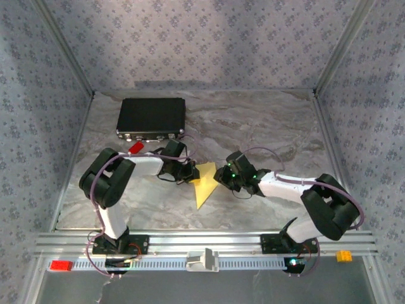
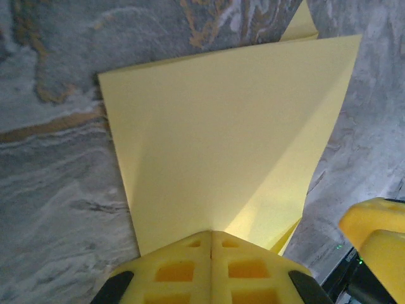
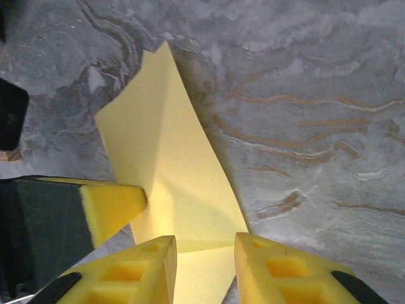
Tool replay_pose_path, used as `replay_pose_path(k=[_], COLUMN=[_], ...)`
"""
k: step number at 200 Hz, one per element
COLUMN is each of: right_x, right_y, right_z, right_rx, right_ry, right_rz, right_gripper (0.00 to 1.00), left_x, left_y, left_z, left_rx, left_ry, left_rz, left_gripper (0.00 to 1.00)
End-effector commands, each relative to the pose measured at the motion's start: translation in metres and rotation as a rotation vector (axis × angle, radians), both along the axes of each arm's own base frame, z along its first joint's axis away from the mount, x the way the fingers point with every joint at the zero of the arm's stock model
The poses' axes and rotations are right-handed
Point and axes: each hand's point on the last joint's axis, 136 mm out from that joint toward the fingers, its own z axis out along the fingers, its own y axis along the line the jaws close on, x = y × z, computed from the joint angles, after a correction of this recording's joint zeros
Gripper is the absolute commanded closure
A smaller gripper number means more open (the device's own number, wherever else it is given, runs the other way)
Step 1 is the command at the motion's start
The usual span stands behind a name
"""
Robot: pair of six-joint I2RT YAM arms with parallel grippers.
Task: Fold a paper plane with a square sheet of paper (pick it up from the middle)
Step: Fold the wing for the fifth time at the center of the table.
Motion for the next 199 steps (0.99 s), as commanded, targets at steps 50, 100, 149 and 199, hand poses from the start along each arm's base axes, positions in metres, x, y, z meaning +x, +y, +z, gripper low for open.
replay_pose_path(k=[50,100,149,199], right_x=[-0.001,0.003,0.012,0.019], right_y=[0.012,0.021,0.027,0.033], right_z=[-0.014,-0.015,-0.003,-0.004], right_rx=[0.068,0.118,0.192,0.231], right_ry=[0.066,0.068,0.015,0.018], right_rz=[0.059,0.060,0.085,0.140], right_gripper=[0.62,0.62,0.67,0.67], left_x=[-0.009,-0.009,-0.007,-0.006], left_y=[0.011,0.010,0.008,0.008], left_z=[-0.020,-0.016,-0.009,-0.006], left_rx=[-0.015,-0.022,-0.030,-0.036], left_ry=[0.046,0.039,0.024,0.015], left_rz=[0.016,0.011,0.003,0.001], left_gripper=[0.98,0.98,0.98,0.97])
